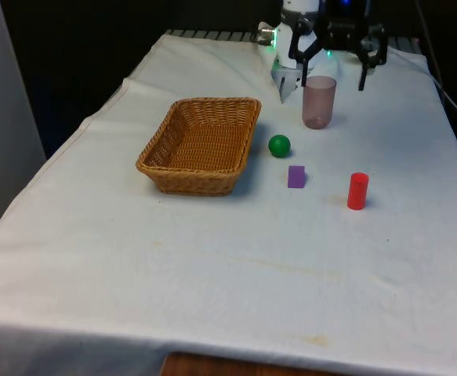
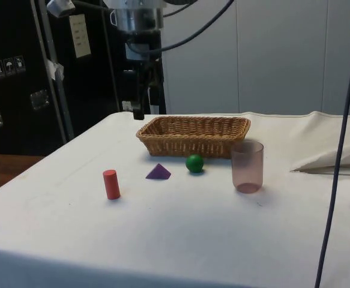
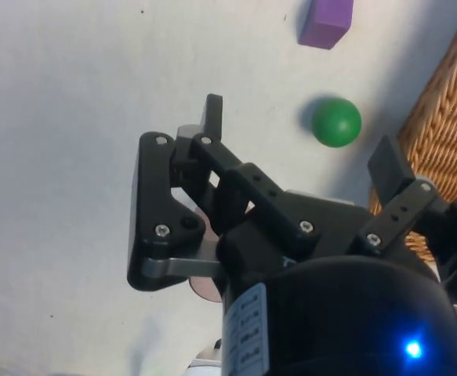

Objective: Pick up the triangular block and place it into the basket.

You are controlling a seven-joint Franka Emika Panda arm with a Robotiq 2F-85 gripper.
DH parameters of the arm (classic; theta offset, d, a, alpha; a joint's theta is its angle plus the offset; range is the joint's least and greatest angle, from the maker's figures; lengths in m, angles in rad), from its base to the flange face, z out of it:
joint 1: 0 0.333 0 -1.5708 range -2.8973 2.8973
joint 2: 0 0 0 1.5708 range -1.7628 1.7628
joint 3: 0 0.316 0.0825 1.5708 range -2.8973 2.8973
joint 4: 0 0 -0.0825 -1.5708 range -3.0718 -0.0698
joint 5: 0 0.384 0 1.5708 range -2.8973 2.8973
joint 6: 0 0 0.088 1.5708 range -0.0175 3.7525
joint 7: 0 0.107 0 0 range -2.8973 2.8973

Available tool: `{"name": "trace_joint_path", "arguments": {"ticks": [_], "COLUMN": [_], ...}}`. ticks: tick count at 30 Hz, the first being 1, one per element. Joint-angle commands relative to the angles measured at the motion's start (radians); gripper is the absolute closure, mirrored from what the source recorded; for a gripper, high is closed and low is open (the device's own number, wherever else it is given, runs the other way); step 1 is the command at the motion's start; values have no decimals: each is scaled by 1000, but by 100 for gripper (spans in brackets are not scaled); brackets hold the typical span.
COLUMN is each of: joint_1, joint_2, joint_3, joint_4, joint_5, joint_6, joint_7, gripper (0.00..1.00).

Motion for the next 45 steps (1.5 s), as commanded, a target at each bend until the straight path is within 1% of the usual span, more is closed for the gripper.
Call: {"name": "trace_joint_path", "arguments": {"ticks": [1,8,9,10,13,15,17,18,19,22,25,26,27,34,35,36,41,44,45], "joint_1": [-1,-1,0,-1,-1,-1,-4,-1,-4,-5,-5,-4,-5,-12,-8,-12,-16,-17,-13], "joint_2": [2,23,21,27,43,46,58,58,62,77,86,83,89,123,117,130,175,201,204], "joint_3": [0,1,0,1,1,2,1,-1,0,-2,-1,-4,-2,-8,-10,-9,-15,-21,-24], "joint_4": [-9,-20,-15,-21,-27,-29,-33,-30,-35,-38,-37,-34,-37,-39,-34,-40,-44,-44,-40], "joint_5": [6,5,0,6,8,8,9,0,10,8,6,0,6,6,0,7,6,4,0], "joint_6": [18,47,29,54,83,90,108,97,114,126,129,117,131,152,132,158,210,240,230], "joint_7": [-10,-23,-17,-24,-29,-30,-36,-26,-38,-43,-41,-35,-41,-47,-39,-49,-52,-52,-45], "gripper": [0,0,0,0,0,0,0,0,0,0,0,0,0,0,0,0,0,0,0]}}
